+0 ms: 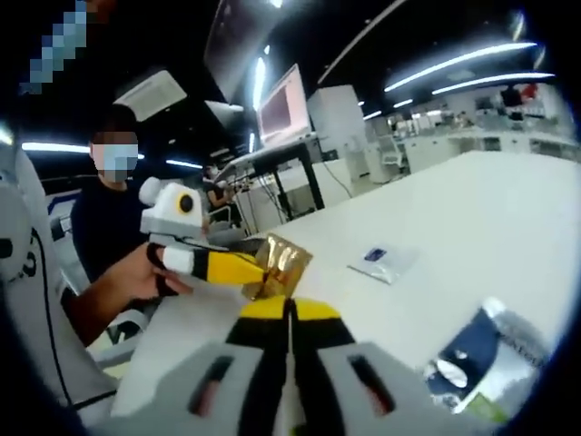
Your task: Arrange the skincare products in the storage area until every visible bottle or jar stands upright without overlapping.
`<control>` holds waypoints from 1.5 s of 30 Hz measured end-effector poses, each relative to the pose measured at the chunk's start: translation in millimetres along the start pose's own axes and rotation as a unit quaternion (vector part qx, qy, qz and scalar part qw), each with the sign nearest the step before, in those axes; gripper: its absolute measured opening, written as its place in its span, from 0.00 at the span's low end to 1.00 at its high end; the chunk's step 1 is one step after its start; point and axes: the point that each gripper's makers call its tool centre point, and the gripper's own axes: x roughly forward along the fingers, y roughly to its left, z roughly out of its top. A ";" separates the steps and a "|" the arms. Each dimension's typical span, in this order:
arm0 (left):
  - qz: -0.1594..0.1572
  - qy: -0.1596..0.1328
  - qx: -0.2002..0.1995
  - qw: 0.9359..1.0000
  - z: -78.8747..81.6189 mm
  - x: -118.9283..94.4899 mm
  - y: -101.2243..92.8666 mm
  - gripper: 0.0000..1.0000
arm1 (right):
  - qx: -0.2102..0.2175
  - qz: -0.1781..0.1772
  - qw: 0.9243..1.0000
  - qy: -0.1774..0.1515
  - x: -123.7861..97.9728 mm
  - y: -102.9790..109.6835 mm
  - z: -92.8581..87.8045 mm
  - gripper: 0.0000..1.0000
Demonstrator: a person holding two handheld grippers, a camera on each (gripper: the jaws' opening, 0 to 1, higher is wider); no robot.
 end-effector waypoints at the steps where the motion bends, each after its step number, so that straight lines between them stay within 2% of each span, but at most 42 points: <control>1: -0.001 0.000 0.005 1.000 0.3 0.6 -1.1 0.00 | 0.002 -0.001 1.000 -0.002 -1.4 0.5 1.1 0.00; 13: -0.007 0.005 0.037 0.999 -2.5 5.9 -7.0 0.02 | 0.008 -0.022 1.000 -0.008 -17.1 0.9 -0.2 0.00; 21: -0.007 0.003 0.040 0.999 -3.2 6.7 -8.0 0.02 | 0.019 -0.035 0.999 -0.006 -18.7 -2.0 -1.9 0.00; 22: -0.004 0.004 0.041 0.999 -3.6 7.2 -7.6 0.01 | 0.019 -0.036 0.999 -0.005 -26.5 -1.5 -4.5 0.00; 25: 0.000 0.013 0.049 0.999 -6.3 10.5 -8.1 0.00 | 0.016 -0.043 0.999 0.002 -31.3 -2.5 -8.3 0.00; 35: -0.014 0.032 0.048 0.998 -11.1 16.5 -11.5 0.00 | 0.027 -0.058 0.998 0.014 -39.3 -6.0 -16.6 0.00; 45: -0.022 0.053 0.055 0.997 -17.7 25.6 -16.8 0.00 | 0.002 -0.081 0.996 0.047 -48.0 -9.0 -25.7 0.00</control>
